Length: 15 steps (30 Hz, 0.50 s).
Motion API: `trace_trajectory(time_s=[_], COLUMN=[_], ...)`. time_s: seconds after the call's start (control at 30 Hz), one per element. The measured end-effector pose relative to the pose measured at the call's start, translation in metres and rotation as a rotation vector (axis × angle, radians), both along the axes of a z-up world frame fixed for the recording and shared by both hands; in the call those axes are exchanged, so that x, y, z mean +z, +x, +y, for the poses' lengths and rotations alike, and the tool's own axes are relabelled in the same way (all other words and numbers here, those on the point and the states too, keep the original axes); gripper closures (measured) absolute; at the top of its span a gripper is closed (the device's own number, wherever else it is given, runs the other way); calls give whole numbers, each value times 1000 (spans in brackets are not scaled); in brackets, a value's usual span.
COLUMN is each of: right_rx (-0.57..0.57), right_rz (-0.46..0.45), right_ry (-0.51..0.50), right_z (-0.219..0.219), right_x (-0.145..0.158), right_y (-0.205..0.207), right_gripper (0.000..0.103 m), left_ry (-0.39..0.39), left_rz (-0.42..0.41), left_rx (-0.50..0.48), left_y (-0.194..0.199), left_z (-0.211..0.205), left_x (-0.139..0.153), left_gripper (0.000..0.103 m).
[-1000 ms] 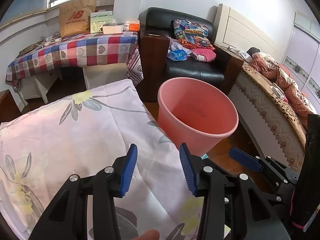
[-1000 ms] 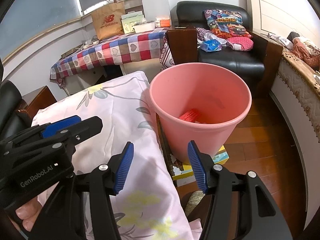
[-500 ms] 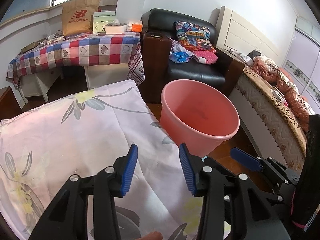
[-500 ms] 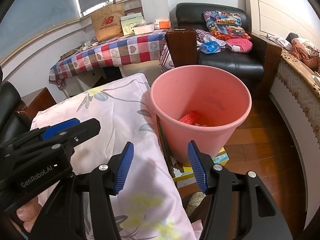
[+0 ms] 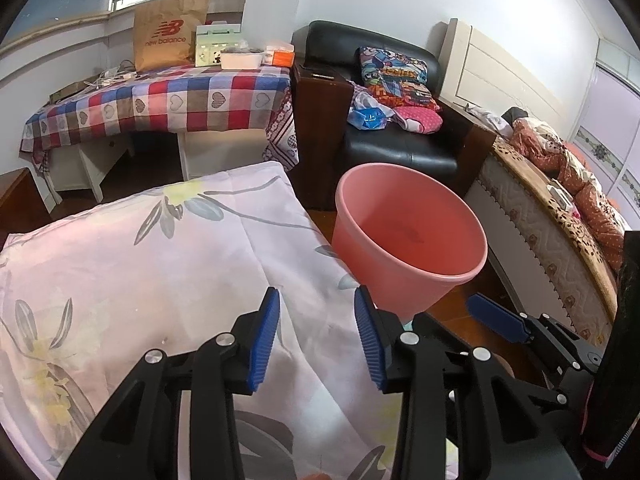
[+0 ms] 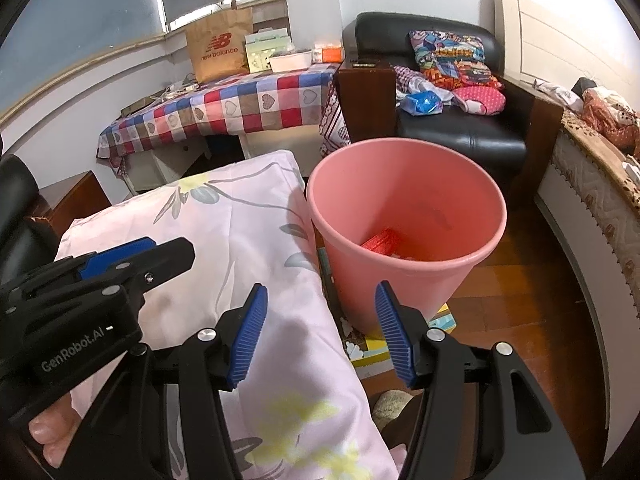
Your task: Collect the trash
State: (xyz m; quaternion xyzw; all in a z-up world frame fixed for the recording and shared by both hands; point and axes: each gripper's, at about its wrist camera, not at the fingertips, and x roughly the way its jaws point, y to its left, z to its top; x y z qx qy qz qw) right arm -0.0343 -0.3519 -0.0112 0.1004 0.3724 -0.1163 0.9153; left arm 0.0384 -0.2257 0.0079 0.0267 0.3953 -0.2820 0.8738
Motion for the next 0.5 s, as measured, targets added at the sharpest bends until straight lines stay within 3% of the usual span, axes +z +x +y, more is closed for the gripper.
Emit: trace_trajectory(time_s=[0.5], right_rx=[6], right_rz=[-19], right_ry=[-19], right_z=[8], right_x=[2], right_y=[4], right_gripper=[46], left_ry=[-2], left_rz=[-9], left_rx=[28], left_y=[4], left_z=[12], left_x=[-1], left_gripper=[66])
